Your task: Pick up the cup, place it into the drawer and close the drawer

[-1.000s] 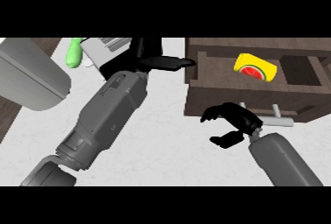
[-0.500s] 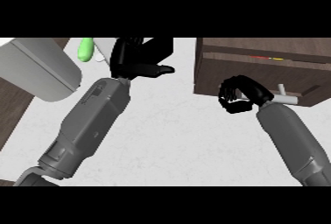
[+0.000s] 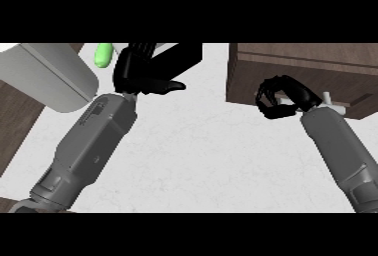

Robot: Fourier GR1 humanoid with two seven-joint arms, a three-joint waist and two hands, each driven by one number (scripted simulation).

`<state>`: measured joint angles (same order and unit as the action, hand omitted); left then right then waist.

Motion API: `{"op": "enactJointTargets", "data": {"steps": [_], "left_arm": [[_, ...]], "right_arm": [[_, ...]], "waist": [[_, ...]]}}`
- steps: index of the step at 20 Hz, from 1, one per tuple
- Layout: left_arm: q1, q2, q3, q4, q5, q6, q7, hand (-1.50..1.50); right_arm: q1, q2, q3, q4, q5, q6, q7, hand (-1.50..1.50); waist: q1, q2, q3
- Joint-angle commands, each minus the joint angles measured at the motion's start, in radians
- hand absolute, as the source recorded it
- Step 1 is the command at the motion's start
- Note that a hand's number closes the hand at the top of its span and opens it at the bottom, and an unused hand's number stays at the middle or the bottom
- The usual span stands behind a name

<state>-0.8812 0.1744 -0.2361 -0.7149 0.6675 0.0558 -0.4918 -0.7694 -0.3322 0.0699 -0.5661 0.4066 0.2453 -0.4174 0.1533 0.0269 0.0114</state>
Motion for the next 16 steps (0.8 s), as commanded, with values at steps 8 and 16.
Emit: {"op": "enactJointTargets", "data": {"steps": [8, 16], "left_arm": [[0.061, 0.023, -0.015, -0.029, 0.000, -0.061, 0.001, -1.50], [0.061, 0.031, -0.013, -0.059, 0.010, -0.083, 0.011, -1.50]], "right_arm": [[-0.183, -0.128, -0.111, 0.020, -0.056, -0.005, 0.086, 1.50], [-0.155, -0.172, -0.126, -0.017, -0.095, 0.069, 0.082, 1.50]], "waist": [[0.064, 0.023, -0.009], [0.072, 0.021, -0.009]]}}
